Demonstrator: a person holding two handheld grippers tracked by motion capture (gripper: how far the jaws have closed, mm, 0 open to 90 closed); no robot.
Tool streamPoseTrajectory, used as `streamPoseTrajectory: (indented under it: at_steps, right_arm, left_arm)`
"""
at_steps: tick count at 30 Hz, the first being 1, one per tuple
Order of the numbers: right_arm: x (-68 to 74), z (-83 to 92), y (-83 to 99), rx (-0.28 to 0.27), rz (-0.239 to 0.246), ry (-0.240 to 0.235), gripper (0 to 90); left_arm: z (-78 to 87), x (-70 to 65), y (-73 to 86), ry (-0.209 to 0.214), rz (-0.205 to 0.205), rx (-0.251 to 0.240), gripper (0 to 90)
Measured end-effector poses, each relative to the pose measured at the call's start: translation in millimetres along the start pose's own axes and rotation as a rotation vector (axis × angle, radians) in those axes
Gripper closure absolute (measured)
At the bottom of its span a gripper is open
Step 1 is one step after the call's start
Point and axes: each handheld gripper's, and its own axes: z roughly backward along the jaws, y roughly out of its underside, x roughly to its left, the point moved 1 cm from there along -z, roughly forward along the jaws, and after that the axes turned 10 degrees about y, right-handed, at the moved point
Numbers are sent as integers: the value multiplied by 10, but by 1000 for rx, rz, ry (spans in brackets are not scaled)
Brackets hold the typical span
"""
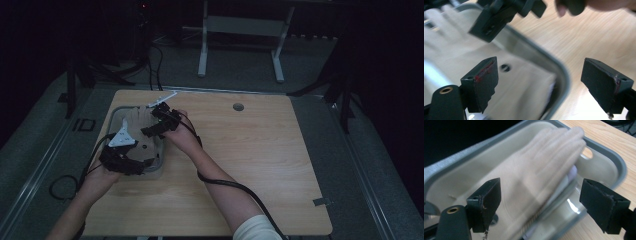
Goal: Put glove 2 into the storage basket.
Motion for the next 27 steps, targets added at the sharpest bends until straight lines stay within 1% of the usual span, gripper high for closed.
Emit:
streamPoseTrajectory:
  at_steps: [2,3,4,6,7,9,10,11,13,15,19,24,26,27]
  right_arm:
    - [-14,31,33,20,5,2,191]
    - [-26,55,61,23,17,-1,190]
    - [-35,68,77,21,22,7,190]
    - [-62,121,135,13,23,2,190]
    - [-68,147,152,12,29,7,189]
    - [-89,202,187,11,30,0,191]
    - [-101,235,208,11,31,2,205]
    - [-116,270,230,8,27,-1,211]
    - [-149,341,283,-1,22,8,213]
    - [-193,405,346,-9,29,19,211]
    - [-280,520,494,1,27,16,203]
    - [-393,651,681,-1,35,40,197]
    - [-439,697,763,2,27,47,193]
    - [-439,697,763,2,27,47,193]
  left_arm:
    - [-40,-65,-23,15,-8,-3,147]
    - [-54,-84,-29,17,-10,-3,145]
    - [-86,-126,-44,27,-13,-5,145]
    - [-125,-166,-63,35,-13,-1,146]
    - [-142,-186,-72,40,-16,-8,145]
    - [-176,-224,-93,51,-19,-13,146]
    - [-191,-246,-104,56,-20,-17,145]
    - [-209,-268,-116,65,-18,-23,145]
    - [-249,-315,-144,80,-22,-27,145]
    - [-291,-361,-177,95,-26,-41,145]
    - [-404,-446,-246,119,-38,-51,146]
    - [-553,-530,-300,153,-48,-47,145]
    - [-605,-560,-312,163,-50,-47,145]
    - [-605,-560,-312,163,-50,-47,145]
